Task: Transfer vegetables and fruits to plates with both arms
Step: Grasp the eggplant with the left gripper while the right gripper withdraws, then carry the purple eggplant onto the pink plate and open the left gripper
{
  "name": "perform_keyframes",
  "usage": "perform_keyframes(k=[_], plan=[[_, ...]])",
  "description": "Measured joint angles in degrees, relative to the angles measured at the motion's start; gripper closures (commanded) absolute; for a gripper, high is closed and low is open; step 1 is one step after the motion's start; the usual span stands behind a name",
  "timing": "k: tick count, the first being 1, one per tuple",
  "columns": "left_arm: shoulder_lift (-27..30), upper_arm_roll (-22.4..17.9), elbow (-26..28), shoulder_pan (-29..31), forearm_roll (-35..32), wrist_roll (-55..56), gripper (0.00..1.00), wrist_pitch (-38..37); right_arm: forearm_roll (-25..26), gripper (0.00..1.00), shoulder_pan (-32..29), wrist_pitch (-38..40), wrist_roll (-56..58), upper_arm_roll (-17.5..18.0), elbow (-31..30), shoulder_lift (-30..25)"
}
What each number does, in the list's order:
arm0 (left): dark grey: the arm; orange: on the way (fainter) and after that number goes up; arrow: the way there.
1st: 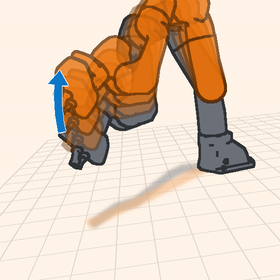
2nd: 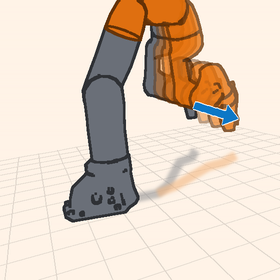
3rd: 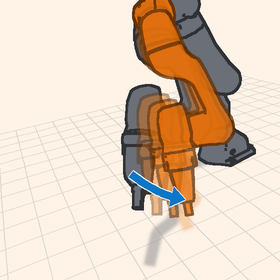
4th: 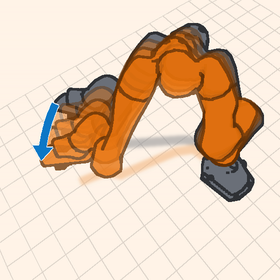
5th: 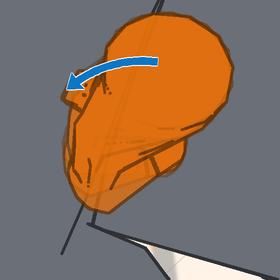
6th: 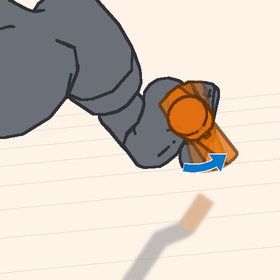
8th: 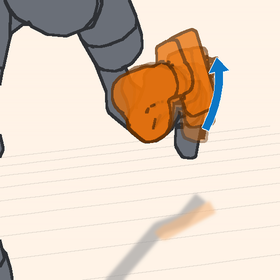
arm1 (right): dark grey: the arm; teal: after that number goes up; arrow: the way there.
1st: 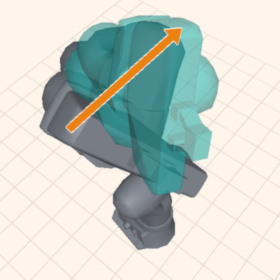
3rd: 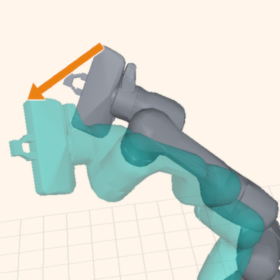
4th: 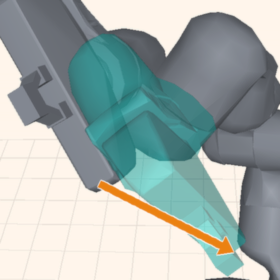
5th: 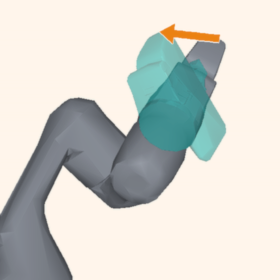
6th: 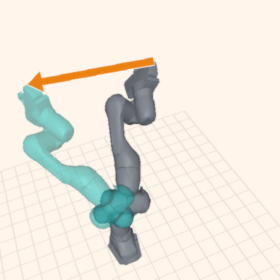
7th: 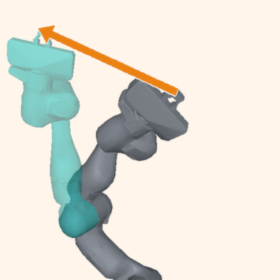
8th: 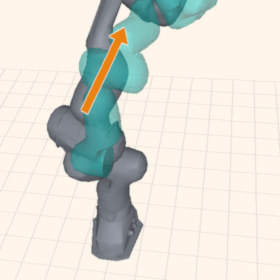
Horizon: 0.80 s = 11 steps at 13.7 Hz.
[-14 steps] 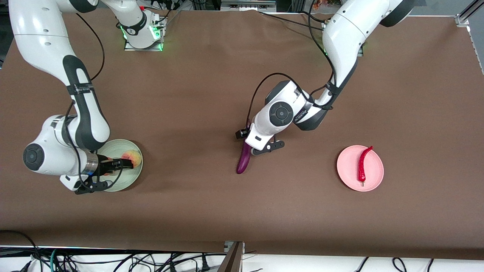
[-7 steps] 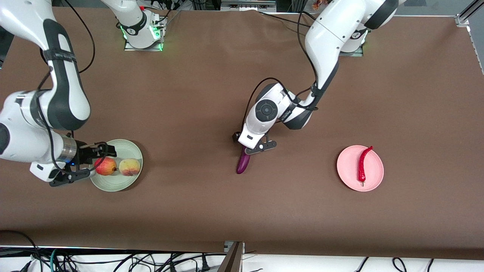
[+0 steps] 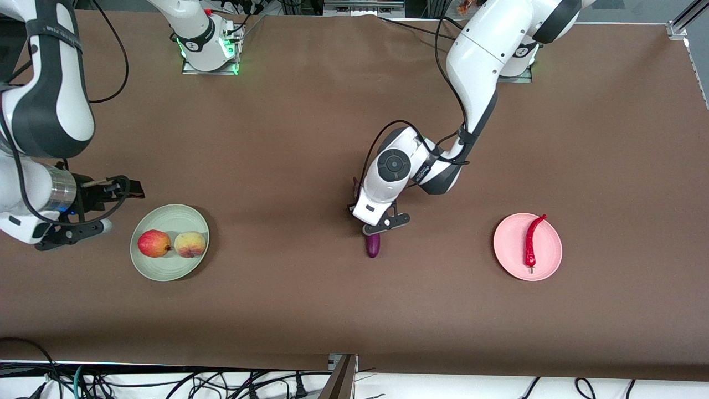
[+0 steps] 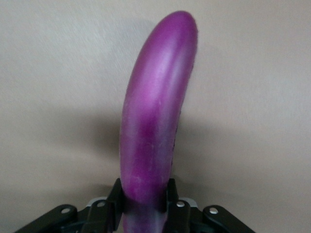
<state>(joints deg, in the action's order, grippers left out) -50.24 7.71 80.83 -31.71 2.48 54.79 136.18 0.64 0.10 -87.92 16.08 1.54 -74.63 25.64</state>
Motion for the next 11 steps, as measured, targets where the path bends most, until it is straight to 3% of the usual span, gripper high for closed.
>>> perform_keyframes(k=[5,11], plan=[[3.6,0.8,-1.8,9.8,0.1,-11.7,1.00,-10.7,1.8,0.00,0.0,7.3,-7.1,0.5,-1.6,-6.2],[8.9,4.2,-2.0,32.1,1.9,-50.7,1.00,-23.7,2.0,0.00,0.1,3.2,-7.6,3.2,-13.7,-16.6]])
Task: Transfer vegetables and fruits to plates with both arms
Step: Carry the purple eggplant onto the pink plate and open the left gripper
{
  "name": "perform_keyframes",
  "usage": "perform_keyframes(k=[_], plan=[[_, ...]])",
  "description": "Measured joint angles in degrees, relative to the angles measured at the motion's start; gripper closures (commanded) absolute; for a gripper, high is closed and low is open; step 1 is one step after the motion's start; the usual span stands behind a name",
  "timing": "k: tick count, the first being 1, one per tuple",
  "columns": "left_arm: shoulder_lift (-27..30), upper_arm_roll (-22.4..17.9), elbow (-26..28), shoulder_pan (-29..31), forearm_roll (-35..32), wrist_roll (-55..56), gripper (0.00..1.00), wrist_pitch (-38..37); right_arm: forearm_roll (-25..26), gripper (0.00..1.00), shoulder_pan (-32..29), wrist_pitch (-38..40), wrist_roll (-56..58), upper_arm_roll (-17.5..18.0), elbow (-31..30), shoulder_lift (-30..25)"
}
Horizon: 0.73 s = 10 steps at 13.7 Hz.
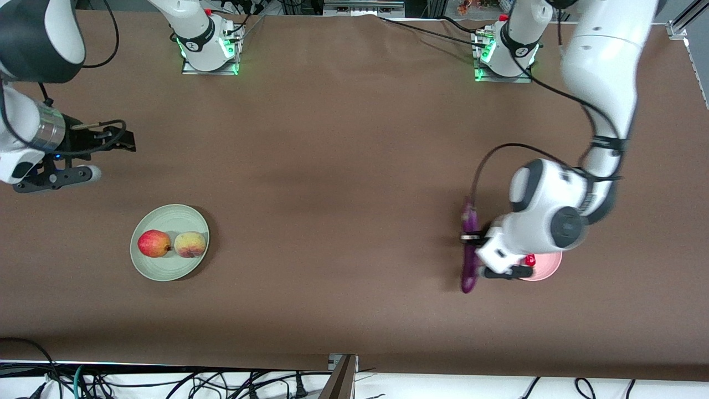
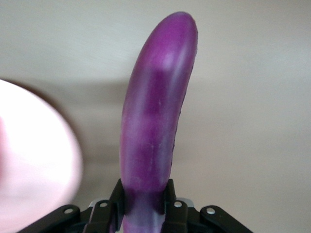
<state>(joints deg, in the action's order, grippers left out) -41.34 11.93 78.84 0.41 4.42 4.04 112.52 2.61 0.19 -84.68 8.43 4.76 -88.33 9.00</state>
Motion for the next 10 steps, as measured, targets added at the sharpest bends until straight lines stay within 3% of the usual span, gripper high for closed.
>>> perform_keyframes(k=[3,9,10], plan=[[-0.5,0.0,0.7,5.4,0.0,-12.6,1.00,-0.7,0.1,0.00,0.0,0.1,0.0,0.2,-1.1,-4.3],[-4.0,-0.1,2.3,8.4,0.0,-17.1,1.00,-0.7,0.2,0.00,-0.7,1.1,-0.6,-0.1,-2.5,-7.1],[-4.4,-0.1,2.3,8.8,0.0,-17.3,0.91,-0.7,0.3,0.00,-0.9,1.1,-0.6,-0.4,-2.5,-7.1]])
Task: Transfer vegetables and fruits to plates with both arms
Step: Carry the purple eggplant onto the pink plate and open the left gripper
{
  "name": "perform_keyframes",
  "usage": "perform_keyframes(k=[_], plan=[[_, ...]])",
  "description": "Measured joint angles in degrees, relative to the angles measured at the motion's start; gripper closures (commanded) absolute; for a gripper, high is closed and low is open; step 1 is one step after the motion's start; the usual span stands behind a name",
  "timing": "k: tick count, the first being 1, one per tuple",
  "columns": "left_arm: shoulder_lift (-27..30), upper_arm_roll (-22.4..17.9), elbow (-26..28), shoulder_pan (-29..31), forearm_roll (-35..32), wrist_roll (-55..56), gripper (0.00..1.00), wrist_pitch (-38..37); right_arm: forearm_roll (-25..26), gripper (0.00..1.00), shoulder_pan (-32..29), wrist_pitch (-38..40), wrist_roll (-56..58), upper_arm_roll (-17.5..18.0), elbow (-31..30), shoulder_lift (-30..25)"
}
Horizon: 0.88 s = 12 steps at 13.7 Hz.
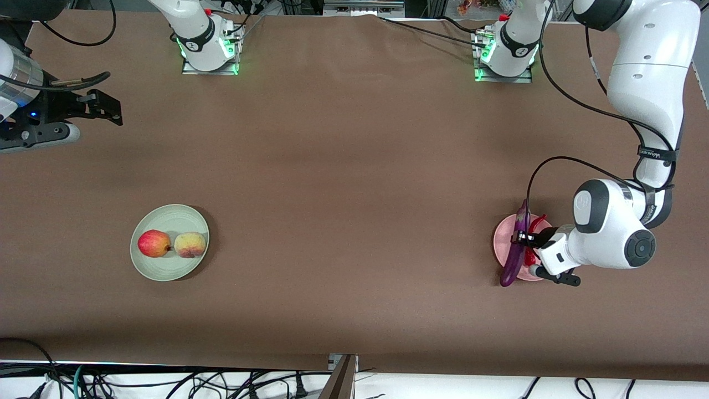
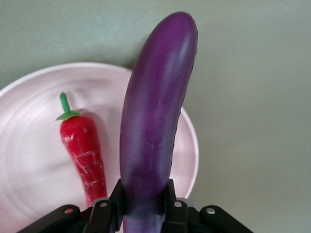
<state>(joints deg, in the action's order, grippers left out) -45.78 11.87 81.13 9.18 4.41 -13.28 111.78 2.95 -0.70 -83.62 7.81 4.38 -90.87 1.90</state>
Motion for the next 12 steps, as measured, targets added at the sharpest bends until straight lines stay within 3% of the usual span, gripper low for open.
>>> perform_keyframes(k=[1,2,12], plan=[[-0.1,0.0,0.0,0.2,0.0,-0.3,0.56,0.0,0.2,0.00,-0.2,0.0,0.0,-0.2,0.0,0.0],[-0.1,0.1,0.0,0.2,0.0,-0.4,0.01,0.0,0.5,0.00,-0.3,0.0,0.0,-0.4,0.0,0.0],[1.8,0.5,-1.4,1.2,0.1,-0.5,0.00,-0.7,1.7,0.00,-0.3,-0.2,0.0,-0.7,0.0,0.0]])
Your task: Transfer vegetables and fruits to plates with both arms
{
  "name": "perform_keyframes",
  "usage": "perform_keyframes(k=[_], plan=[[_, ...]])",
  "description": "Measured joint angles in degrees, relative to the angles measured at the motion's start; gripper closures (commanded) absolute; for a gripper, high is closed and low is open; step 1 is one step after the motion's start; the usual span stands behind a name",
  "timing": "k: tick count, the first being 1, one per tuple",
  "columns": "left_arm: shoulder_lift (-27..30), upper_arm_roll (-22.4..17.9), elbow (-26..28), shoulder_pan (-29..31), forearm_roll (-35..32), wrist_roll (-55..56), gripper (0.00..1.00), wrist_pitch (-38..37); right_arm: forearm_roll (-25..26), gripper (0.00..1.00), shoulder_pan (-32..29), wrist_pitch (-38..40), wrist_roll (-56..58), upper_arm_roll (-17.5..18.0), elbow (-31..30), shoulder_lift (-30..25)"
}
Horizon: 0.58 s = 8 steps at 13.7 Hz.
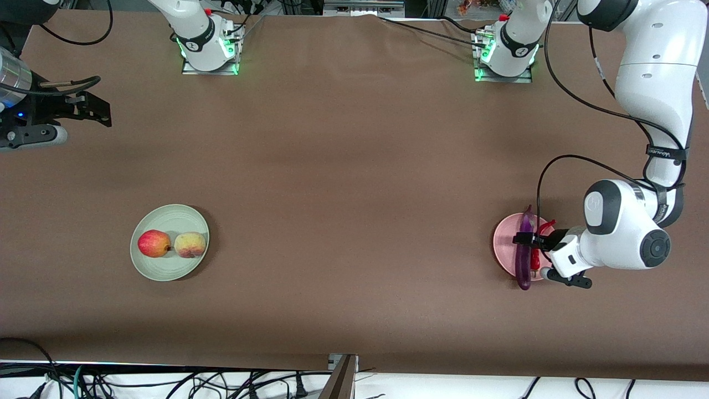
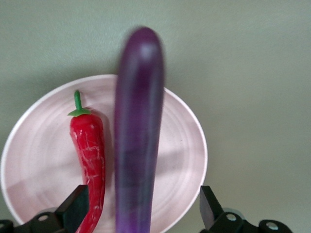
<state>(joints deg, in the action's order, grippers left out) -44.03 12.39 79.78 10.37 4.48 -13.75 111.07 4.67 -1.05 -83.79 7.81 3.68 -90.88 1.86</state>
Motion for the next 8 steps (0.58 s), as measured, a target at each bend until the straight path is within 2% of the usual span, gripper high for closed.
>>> perform_keyframes(k=[4,8], plan=[[8.1,0.9,-1.4,-0.1,0.0,0.0,0.00,-4.5,-0.1,0.00,0.0,0.0,0.0,-0.1,-0.1,0.2],[16.9,1.3,-3.6,-0.4,-2.1,0.0,0.00,-12.8,-0.1,0.00,0.0,-0.1,0.0,-0.1,0.4,0.8]])
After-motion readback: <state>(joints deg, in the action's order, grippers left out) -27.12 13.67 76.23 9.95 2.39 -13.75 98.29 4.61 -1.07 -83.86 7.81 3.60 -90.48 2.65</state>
